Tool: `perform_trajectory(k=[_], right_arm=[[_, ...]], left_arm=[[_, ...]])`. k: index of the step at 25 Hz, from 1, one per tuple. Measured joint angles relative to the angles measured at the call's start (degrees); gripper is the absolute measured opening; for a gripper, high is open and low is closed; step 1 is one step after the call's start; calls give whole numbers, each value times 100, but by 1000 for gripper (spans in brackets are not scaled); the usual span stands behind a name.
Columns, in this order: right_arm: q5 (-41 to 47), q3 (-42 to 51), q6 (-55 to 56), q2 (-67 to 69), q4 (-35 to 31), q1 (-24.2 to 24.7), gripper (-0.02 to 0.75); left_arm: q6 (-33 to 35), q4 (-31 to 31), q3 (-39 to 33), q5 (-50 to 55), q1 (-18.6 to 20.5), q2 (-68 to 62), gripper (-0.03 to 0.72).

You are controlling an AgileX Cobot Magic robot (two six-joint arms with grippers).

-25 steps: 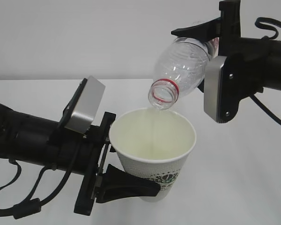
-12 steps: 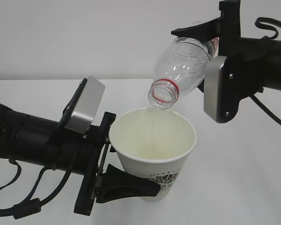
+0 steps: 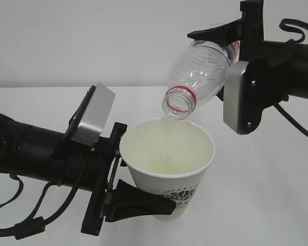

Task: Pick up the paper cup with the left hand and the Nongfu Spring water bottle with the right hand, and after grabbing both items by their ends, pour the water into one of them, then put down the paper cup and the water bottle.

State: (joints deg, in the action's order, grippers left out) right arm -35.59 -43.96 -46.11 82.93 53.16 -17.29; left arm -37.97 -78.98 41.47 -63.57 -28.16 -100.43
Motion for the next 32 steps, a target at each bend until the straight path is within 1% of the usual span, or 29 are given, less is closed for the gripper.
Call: perform_trajectory(k=[32], right_arm=[[-33,0,-124,0,0,0,493]], left_arm=[[0,0,0,0,0,0,492]])
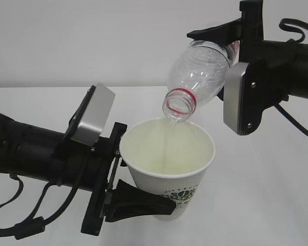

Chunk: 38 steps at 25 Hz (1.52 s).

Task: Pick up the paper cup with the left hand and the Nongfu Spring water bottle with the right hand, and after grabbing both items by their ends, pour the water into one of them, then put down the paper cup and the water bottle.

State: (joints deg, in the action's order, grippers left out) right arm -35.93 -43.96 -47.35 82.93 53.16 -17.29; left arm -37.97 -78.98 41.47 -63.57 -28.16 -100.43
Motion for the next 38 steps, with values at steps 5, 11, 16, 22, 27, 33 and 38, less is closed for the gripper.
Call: perform_trajectory(k=[5,11,16,22,27,33,38], right_arm=[[0,0,0,0,0,0,493],[-11,0,0,0,0,0,493],[-11,0,0,0,0,0,493],[-11,0,0,0,0,0,493],[-11,0,0,0,0,0,493],[-11,0,0,0,0,0,493],[-18,0,0,0,0,0,493]], left_arm=[[0,0,0,-11,0,0,492],[0,0,0,-83,0,0,492],[0,0,0,-119,0,0,492],[0,0,0,-189,0,0,492],[0,0,0,-202,0,0,491],[0,0,0,-215,0,0,491],[0,0,0,-193,0,0,491]])
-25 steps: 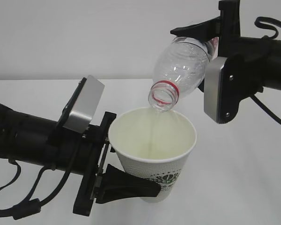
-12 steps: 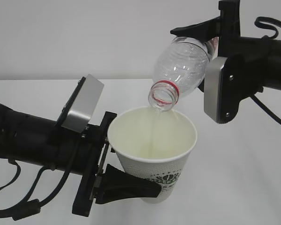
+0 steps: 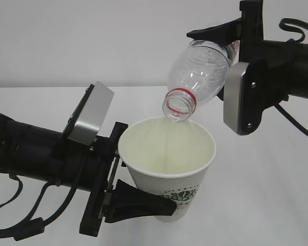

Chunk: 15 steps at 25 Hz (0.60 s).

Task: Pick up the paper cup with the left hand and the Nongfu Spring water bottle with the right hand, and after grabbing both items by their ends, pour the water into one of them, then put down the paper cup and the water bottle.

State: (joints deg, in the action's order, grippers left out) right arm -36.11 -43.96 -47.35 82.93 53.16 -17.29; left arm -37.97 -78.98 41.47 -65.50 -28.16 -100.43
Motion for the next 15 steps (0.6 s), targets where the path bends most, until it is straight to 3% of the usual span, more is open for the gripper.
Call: perform_trajectory(k=[15], right_arm=[[-28,0,0,0,0,0,493]], left_arm=[[0,0,0,49,0,0,491]])
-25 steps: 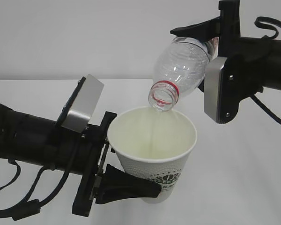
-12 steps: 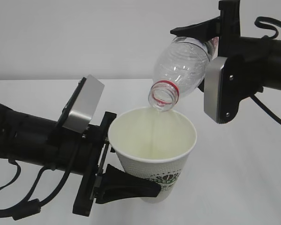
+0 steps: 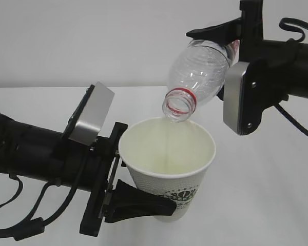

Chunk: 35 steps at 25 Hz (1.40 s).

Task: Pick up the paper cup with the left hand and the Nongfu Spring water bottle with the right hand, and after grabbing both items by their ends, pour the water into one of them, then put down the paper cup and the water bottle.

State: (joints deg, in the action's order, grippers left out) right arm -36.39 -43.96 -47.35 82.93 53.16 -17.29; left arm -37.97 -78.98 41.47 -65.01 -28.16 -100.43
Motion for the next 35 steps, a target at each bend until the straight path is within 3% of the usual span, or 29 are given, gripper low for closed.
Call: perform_trajectory(k=[35], right_arm=[[-12,0,-156,0,0,0,493]], left_arm=[[0,-70,0,0,0,0,486]])
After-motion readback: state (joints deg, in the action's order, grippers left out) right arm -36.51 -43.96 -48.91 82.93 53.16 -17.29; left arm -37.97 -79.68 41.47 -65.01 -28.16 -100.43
